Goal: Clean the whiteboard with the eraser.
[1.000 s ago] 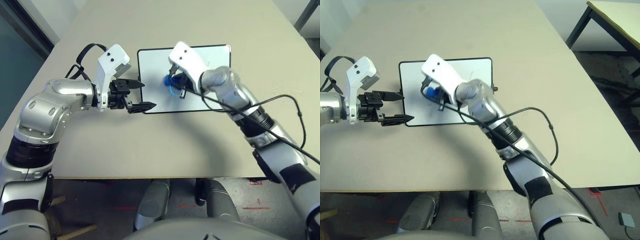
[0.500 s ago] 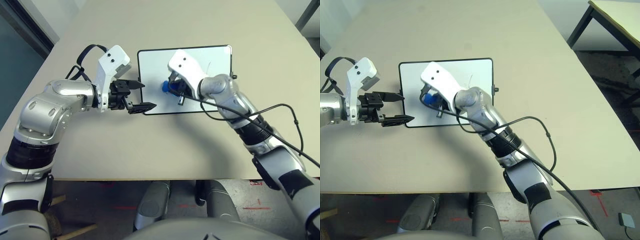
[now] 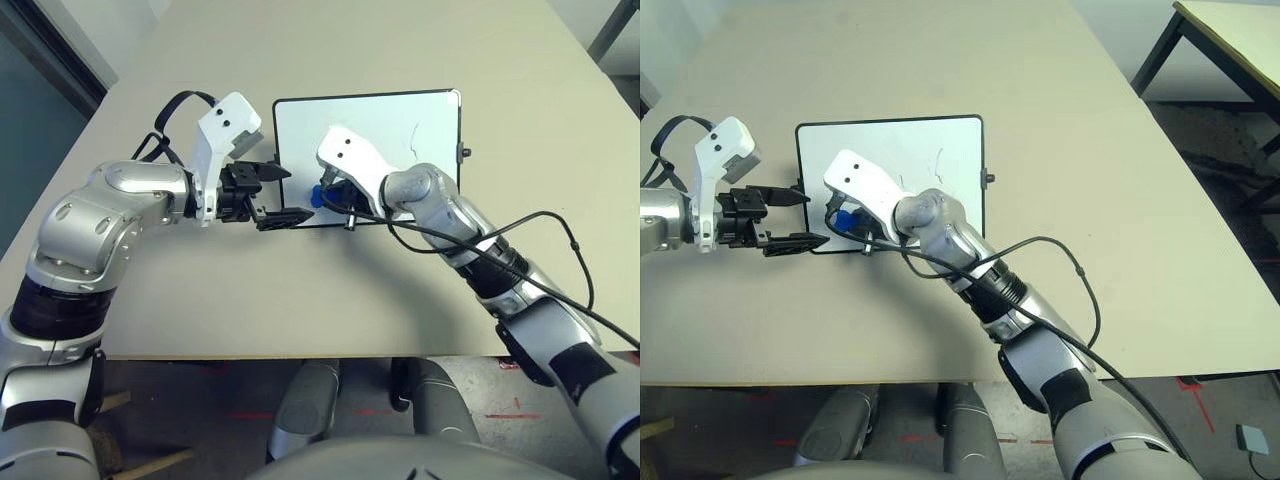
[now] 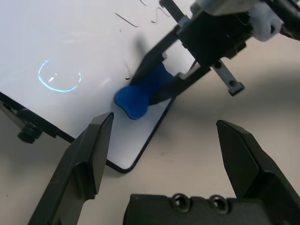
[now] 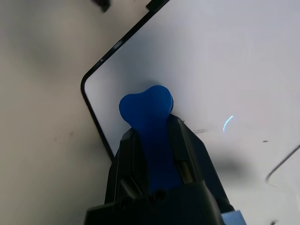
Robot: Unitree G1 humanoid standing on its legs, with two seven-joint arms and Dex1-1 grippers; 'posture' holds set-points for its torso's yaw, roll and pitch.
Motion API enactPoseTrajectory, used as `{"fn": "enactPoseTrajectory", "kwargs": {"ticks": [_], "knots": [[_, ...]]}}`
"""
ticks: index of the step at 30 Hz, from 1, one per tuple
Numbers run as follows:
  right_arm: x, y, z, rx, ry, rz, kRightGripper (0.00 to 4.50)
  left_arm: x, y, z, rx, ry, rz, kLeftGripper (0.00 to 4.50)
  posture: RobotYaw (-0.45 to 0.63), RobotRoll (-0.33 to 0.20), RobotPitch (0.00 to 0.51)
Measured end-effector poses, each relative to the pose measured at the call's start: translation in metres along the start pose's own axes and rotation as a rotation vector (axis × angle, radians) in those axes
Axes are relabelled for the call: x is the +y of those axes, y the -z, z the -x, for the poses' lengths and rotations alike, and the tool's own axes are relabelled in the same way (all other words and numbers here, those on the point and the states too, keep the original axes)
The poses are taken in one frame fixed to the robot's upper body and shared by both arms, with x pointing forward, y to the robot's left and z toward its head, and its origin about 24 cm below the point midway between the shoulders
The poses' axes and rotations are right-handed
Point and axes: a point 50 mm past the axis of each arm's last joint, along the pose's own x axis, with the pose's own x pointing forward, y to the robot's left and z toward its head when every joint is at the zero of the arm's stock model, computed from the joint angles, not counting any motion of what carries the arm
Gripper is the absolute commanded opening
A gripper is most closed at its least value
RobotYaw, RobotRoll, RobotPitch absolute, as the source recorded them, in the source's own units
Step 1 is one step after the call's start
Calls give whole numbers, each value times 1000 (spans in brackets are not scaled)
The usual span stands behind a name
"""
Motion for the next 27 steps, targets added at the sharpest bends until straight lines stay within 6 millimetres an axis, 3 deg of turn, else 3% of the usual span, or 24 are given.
{"fn": "enactPoseTrajectory", "kwargs": {"ticks": [4, 11, 23, 27], "knots": [[-19, -4, 10, -3, 88, -9, 816, -1, 2, -1, 0, 8, 9, 4500, 211, 0, 189], [-21, -7, 12, -15, 106, -9, 816, -1, 2, -1, -1, 6, 10, 4500, 209, 0, 189], [6, 12, 11, 14, 12, -11, 815, -1, 2, -1, -1, 6, 9, 4500, 210, 0, 189], [6, 14, 11, 26, 6, -7, 815, -1, 1, -1, -2, 8, 7, 4500, 208, 0, 187]]}}
